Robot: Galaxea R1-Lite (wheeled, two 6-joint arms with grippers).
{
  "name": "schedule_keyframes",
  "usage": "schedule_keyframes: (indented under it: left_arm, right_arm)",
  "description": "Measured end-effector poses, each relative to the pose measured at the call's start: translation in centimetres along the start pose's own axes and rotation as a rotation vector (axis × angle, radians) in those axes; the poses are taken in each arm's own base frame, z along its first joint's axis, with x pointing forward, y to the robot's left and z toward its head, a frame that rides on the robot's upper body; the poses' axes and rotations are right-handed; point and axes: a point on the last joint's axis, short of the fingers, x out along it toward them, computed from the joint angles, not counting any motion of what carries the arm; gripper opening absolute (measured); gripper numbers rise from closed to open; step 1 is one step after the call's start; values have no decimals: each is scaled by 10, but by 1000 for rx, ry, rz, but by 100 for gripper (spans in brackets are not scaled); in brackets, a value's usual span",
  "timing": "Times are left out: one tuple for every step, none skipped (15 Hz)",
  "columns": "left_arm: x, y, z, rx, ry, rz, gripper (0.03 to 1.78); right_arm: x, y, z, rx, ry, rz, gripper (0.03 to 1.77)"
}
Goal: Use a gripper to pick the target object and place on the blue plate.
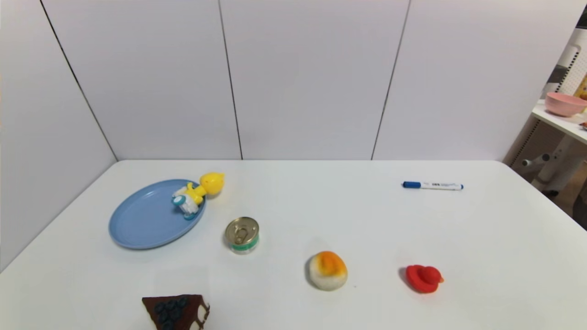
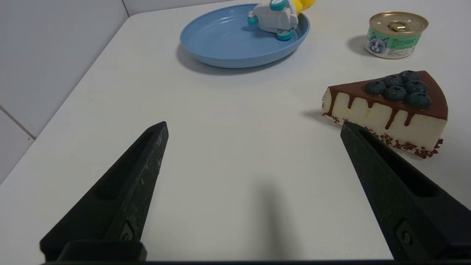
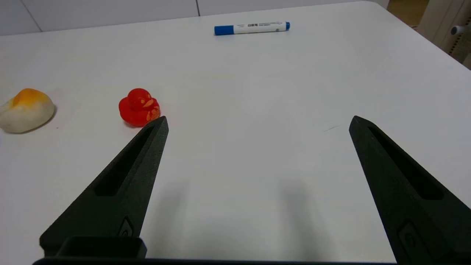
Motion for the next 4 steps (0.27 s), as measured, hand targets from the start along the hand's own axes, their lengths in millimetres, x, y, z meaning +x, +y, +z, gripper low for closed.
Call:
schedule_keyframes:
  left_arm:
    - [0,0,0,0,0,0,169]
    - [0,0,0,0,0,0,169]
    - [0,0,0,0,1,1,169]
    - [0,0,0,0,1,1,169]
  right_arm:
    - [0,0,0,0,1,0,170]
    - [0,0,0,0,1,0,170]
    - [0,0,0,0,0,0,170]
    - [0,0,0,0,0,0,170]
